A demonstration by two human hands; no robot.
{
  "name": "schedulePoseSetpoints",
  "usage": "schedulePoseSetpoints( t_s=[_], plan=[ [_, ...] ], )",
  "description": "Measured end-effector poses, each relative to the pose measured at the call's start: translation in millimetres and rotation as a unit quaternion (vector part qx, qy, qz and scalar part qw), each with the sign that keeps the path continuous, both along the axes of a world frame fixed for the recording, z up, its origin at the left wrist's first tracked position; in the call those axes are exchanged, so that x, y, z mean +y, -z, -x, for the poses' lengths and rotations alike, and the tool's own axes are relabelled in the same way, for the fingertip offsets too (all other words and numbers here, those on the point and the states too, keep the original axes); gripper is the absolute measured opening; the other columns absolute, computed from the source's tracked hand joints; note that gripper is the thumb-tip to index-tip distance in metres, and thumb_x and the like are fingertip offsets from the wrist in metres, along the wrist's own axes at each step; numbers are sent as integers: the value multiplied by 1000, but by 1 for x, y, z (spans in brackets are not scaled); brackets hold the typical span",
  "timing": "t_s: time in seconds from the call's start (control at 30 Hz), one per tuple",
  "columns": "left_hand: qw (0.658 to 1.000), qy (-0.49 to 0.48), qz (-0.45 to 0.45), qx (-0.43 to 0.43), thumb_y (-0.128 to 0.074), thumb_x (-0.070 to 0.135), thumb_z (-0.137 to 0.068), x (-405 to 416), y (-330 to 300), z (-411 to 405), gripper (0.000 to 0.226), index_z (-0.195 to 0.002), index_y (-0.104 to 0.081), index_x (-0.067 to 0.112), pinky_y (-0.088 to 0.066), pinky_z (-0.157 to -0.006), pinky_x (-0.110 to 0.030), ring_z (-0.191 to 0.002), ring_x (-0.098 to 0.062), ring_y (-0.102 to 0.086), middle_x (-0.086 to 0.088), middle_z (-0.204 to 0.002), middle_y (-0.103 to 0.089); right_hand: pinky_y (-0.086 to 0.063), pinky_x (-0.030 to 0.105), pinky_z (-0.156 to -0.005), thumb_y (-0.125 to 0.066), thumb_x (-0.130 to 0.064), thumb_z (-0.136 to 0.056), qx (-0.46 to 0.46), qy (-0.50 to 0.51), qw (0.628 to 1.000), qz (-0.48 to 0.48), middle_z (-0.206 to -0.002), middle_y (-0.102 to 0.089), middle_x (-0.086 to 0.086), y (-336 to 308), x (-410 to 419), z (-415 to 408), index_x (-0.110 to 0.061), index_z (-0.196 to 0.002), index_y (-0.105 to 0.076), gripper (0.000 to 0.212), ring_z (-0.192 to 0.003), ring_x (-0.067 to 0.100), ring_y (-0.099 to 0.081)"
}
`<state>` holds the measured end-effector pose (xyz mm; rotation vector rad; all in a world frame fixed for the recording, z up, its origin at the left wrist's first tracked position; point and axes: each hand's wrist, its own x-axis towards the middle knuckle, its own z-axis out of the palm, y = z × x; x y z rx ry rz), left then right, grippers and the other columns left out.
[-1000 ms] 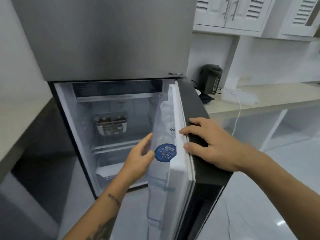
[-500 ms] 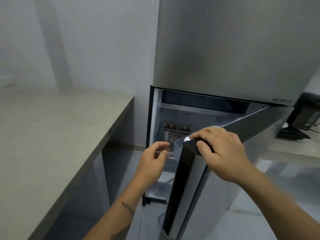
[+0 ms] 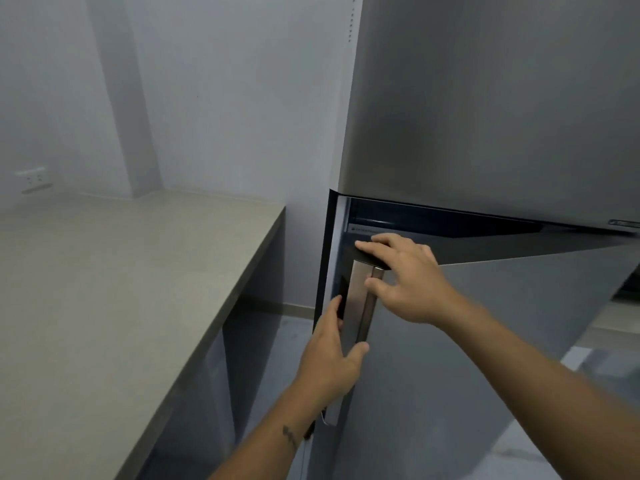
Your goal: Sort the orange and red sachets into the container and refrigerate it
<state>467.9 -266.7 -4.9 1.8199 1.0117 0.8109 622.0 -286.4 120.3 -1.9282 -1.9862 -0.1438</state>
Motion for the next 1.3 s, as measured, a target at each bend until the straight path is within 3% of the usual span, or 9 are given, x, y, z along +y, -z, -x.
schedulePoseSetpoints(
  t_s=[0.13, 0.3, 0.47, 0.6, 0.7, 0.8, 1.0, 1.13, 1.3],
  plan=[
    [997, -44, -45, 34, -66, 37, -90, 37, 3, -16, 88, -150, -2, 43, -35, -114, -42, -143, -14, -30, 9, -160, -22, -32, 40, -113, -70, -30, -86, 2, -47, 996, -76, -136, -46, -6, 17, 23, -11, -25, -144, -49, 63, -128, 15, -41],
    [990, -68, -101, 68, -61, 36, -94, 75, 15, -31, 87, -154, 1, 33, -30, -118, -38, -146, -13, -25, 7, -161, -17, -35, 45, -113, -68, -16, -79, -37, -107, 988, -107, -141, -48, 1, 24, 59, -28, -17, -145, -48, 69, -133, 21, -42],
    [987, -85, -116, 73, -60, 29, -94, 126, 13, -46, 80, -155, -9, 31, -40, -104, -28, -127, -2, -40, 10, -145, -35, -13, 49, -123, -59, -27, -73, -177, -146, 971, -72, -164, -20, 10, 29, 95, -49, -13, -154, -30, 86, -153, 28, -10],
    [991, -95, -76, 59, -62, 19, -93, 172, 1, -65, 67, -148, -26, 36, -40, -92, -22, -114, 0, -46, 13, -128, -44, -5, 54, -122, -54, -33, -70, -285, -163, 943, -44, -166, 5, 18, 36, 123, -72, -6, -155, -26, 93, -152, 34, 11],
    [991, -95, -52, 82, -62, 10, -91, 204, -11, -77, 63, -142, -35, 36, -43, -96, -27, -125, -12, -50, 9, -135, -50, -4, 53, -123, -52, -33, -70, -338, -168, 926, -26, -164, 7, 21, 39, 149, -96, -1, -156, -16, 99, -152, 35, 13],
    [983, -64, -50, 164, -60, 7, -89, 221, -22, -77, 76, -151, -27, 34, -42, -108, -37, -132, -16, -47, 8, -148, -44, -1, 51, -123, -52, -35, -71, -379, -170, 910, -5, -164, 8, 22, 46, 172, -115, 0, -157, -10, 102, -152, 34, 14],
    [936, -81, -97, 327, -57, 17, -90, 233, -28, -69, 75, -156, -21, 22, -32, -115, -34, -141, -21, -36, -1, -157, -33, 3, 58, -121, -49, -39, -73, -368, -187, 911, -10, -164, -3, 20, 63, 191, -115, -3, -155, -19, 95, -153, 35, 5],
    [903, -89, -98, 410, -53, 23, -92, 231, -19, -46, 71, -155, -22, 18, -31, -114, -34, -141, -23, -35, -2, -158, -31, 3, 52, -121, -52, -34, -74, -293, -227, 929, -7, -162, -21, 21, 73, 197, -96, -5, -153, -33, 86, -152, 34, -11],
    [861, -161, -51, 480, -47, 34, -92, 233, -18, 20, 59, -147, -33, 17, -42, -105, -39, -130, -28, -47, -5, -149, -42, 8, 46, -123, -49, -31, -89, -188, -252, 945, 92, -166, -2, 14, 75, 214, -50, -9, -158, -10, 83, -153, 27, 5]
  ],
)
